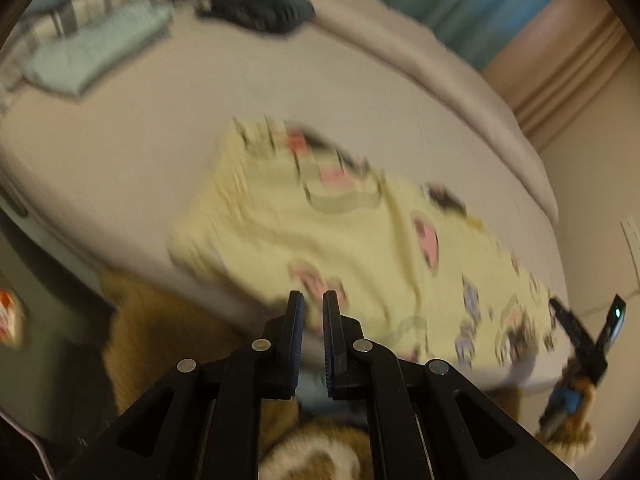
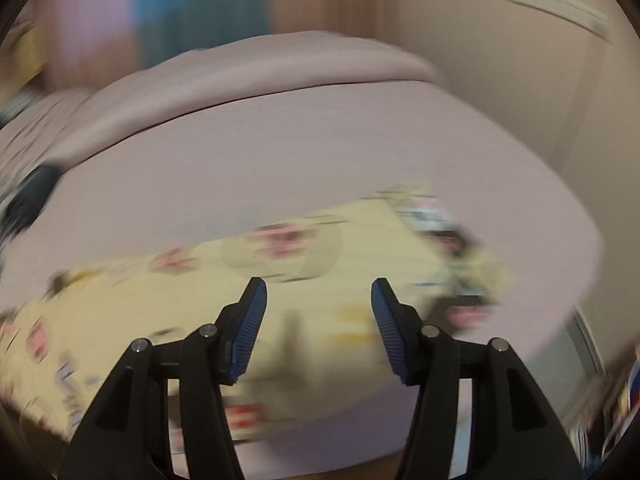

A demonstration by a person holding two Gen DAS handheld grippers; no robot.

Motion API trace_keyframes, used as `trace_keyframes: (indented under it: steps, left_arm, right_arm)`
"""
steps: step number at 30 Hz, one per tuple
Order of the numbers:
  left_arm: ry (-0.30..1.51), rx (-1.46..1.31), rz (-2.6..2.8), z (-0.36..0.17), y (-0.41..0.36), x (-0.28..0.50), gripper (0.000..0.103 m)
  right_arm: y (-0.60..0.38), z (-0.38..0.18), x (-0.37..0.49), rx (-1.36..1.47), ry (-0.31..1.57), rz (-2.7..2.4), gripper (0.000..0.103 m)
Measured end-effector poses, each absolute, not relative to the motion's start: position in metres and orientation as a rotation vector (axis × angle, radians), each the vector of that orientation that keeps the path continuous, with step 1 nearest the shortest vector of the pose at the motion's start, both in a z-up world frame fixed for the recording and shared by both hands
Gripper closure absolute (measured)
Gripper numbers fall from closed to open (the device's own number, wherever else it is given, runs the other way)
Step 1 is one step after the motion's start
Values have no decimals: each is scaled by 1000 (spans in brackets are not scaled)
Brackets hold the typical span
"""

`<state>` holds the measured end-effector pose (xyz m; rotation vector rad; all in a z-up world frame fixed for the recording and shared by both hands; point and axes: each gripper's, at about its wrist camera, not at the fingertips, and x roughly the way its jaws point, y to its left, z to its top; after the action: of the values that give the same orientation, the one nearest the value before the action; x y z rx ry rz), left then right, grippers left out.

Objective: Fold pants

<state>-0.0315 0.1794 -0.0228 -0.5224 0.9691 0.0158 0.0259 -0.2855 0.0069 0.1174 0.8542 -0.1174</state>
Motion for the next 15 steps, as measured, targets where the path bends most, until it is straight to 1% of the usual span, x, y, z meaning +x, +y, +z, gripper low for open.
trace_keyframes:
  steps: [4, 6, 8, 9, 10, 12, 15]
  left_arm:
    - [934, -503, -11, -22, 177, -6, 99]
    - [948, -474, 1, -34, 175, 8, 99]
    - [998, -446, 57, -52, 181, 18, 99]
    - [1029, -450, 98, -67, 188, 22, 99]
    - [1043, -468, 125, -79, 197, 22, 99]
    - [1008, -572, 59, -93, 217, 14, 98]
    - [1034, -626, 42, -90, 231, 6, 98]
  right_arm:
    - [-201, -18, 32, 116, 942, 165, 49]
    - [-167, -34, 37, 104, 990, 263, 50]
    - [-138, -53, 36, 47, 1025, 313, 50]
    - [-136, -59, 44, 18, 1029, 306, 49]
    - [-130, -64, 42, -39, 1013, 290, 49]
    - [-131, -65, 44, -114, 991, 288, 50]
    - [-151, -61, 52, -7, 1032, 275, 51]
